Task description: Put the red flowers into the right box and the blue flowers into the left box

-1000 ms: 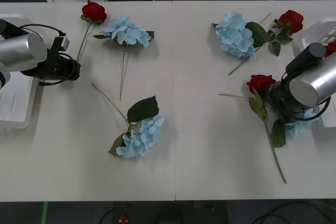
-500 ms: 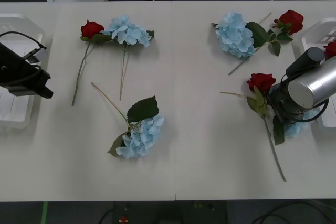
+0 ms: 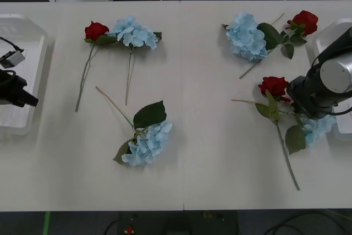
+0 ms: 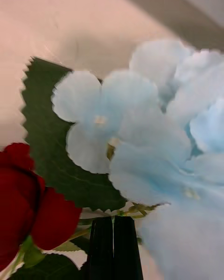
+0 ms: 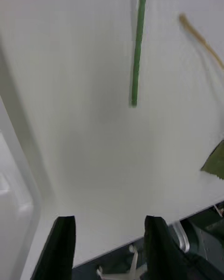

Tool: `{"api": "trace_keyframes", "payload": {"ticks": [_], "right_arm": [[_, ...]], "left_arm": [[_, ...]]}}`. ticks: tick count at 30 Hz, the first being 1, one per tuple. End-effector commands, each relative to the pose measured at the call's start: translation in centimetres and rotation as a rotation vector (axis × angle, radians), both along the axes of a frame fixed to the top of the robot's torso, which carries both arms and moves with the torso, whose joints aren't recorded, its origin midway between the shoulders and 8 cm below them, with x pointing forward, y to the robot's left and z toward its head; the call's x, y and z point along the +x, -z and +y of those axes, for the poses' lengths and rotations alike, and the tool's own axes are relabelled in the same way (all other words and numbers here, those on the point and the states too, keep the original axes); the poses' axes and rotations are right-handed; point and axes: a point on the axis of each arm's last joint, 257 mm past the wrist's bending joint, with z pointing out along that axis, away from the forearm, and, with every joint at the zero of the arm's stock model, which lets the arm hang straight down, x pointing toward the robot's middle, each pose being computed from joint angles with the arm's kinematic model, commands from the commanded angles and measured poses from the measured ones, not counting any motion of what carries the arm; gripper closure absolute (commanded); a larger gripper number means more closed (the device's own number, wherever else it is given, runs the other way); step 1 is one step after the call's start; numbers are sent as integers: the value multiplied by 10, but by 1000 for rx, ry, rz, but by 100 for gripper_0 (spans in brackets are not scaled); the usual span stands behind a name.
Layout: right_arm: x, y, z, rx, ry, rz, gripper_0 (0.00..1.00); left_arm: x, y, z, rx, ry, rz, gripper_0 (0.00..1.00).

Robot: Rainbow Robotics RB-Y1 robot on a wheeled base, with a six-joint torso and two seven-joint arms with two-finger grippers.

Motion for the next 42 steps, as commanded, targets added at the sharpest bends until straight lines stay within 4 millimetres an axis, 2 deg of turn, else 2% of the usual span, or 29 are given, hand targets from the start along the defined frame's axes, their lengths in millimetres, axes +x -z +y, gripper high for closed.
{"api": "trace_keyframes", "payload": {"ticks": [1, 2, 3, 5, 6, 8, 11, 16, 20, 25, 27, 33, 40, 42], "right_arm": [[4, -16, -15, -66, -128, -17, 100], [6, -18, -16, -74, -141, -24, 100], [6, -19, -18, -78, -141, -25, 96], [6, -19, -19, -79, -135, -24, 50], [4, -18, -19, -77, -130, -16, 39], [-3, -16, -17, -52, -108, 9, 24], [-7, -18, -1, 30, -53, 18, 11], [-9, -36, 30, 152, 52, 3, 5], [-9, -46, 39, 211, 158, -9, 3], [-7, -37, 30, 204, 231, -12, 3], [-9, -32, 24, 195, 247, -3, 3], [-14, -15, 6, 185, 289, 39, 3], [-17, 5, 3, 209, 295, 22, 3], [-18, 8, 2, 209, 296, 22, 3]], "left_arm": [[43, -22, -18, 3, 54, -197, 0], [52, -23, -20, 1, 43, -229, 0], [58, -24, -23, 1, 39, -251, 0], [69, -28, -23, 14, 30, -297, 0], [75, -29, -21, 24, 24, -317, 0], [87, -32, -13, 54, 0, -366, 0], [111, -37, -22, 99, 1, -433, 0], [137, -46, -42, 142, -35, -462, 0], [153, -52, -62, 156, -70, -472, 0], [175, -60, -94, 163, -113, -507, 0], [184, -62, -100, 170, -127, -537, 0], [209, -47, -108, 151, -182, -580, 0], [212, -26, -110, 145, -216, -556, 0], [212, -26, -110, 146, -216, -555, 0]]}}
